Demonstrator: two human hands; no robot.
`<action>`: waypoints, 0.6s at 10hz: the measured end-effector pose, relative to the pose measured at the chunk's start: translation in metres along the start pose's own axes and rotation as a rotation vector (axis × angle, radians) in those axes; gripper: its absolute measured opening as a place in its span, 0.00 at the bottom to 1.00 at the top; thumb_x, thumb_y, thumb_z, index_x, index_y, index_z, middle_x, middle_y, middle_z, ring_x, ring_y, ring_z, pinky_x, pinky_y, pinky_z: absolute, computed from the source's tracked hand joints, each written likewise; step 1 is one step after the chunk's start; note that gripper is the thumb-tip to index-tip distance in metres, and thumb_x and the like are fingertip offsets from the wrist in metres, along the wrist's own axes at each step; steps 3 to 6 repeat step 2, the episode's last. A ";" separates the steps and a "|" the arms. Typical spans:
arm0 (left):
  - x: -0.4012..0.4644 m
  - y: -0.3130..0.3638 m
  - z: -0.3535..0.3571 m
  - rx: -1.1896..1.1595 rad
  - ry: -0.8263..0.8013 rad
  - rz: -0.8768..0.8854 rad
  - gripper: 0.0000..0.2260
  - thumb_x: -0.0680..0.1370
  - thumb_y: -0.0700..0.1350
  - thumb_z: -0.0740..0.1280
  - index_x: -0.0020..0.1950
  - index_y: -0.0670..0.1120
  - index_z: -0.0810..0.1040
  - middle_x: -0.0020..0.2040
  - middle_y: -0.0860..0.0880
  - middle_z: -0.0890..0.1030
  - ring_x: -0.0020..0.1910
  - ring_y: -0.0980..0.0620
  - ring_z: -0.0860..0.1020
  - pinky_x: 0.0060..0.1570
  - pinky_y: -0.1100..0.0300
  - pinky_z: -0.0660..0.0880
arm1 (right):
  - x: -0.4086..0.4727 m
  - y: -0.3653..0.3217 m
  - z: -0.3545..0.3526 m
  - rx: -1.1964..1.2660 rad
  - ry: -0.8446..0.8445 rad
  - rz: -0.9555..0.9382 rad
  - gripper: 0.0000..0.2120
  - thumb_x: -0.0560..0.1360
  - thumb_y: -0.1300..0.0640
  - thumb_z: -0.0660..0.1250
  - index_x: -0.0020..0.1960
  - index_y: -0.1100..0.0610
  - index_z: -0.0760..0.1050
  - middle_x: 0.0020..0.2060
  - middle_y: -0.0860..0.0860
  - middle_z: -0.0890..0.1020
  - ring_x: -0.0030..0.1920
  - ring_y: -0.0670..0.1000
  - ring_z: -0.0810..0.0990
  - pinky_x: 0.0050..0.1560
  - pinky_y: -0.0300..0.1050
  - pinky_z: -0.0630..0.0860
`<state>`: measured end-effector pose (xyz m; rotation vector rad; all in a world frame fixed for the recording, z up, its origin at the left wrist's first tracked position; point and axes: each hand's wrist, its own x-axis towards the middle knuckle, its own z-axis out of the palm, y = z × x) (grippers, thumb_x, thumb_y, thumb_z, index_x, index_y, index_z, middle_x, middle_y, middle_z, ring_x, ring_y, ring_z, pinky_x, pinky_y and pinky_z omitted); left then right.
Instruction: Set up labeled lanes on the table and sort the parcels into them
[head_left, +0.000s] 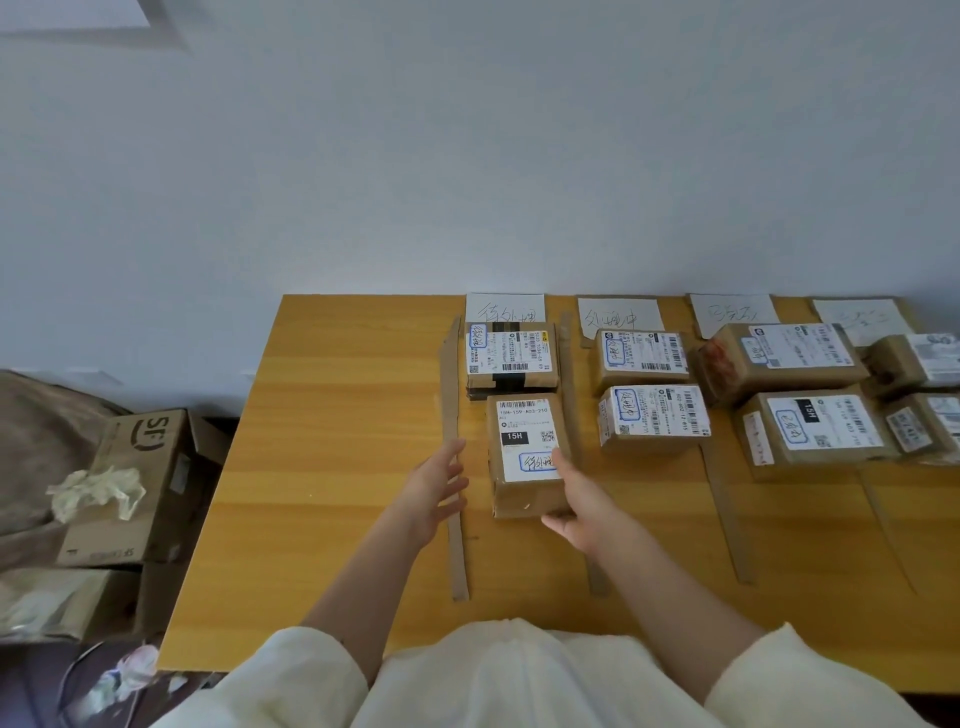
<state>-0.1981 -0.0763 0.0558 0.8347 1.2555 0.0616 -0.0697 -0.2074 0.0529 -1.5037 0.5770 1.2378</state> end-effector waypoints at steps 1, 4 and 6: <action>0.000 0.000 0.002 -0.003 -0.007 -0.002 0.25 0.77 0.55 0.67 0.70 0.45 0.71 0.63 0.47 0.77 0.60 0.49 0.77 0.56 0.52 0.76 | 0.001 -0.002 -0.001 -0.066 0.017 -0.001 0.18 0.78 0.44 0.66 0.59 0.57 0.74 0.57 0.55 0.80 0.61 0.57 0.75 0.66 0.56 0.72; 0.001 0.000 0.006 -0.005 0.009 0.009 0.24 0.77 0.54 0.66 0.69 0.45 0.71 0.63 0.47 0.77 0.60 0.48 0.77 0.55 0.53 0.76 | -0.001 -0.003 -0.001 -0.106 0.034 -0.036 0.16 0.80 0.45 0.63 0.57 0.57 0.74 0.51 0.56 0.83 0.59 0.56 0.76 0.71 0.55 0.67; 0.001 0.000 0.006 -0.005 0.009 0.009 0.24 0.77 0.54 0.66 0.69 0.45 0.71 0.63 0.47 0.77 0.60 0.48 0.77 0.55 0.53 0.76 | -0.001 -0.003 -0.001 -0.106 0.034 -0.036 0.16 0.80 0.45 0.63 0.57 0.57 0.74 0.51 0.56 0.83 0.59 0.56 0.76 0.71 0.55 0.67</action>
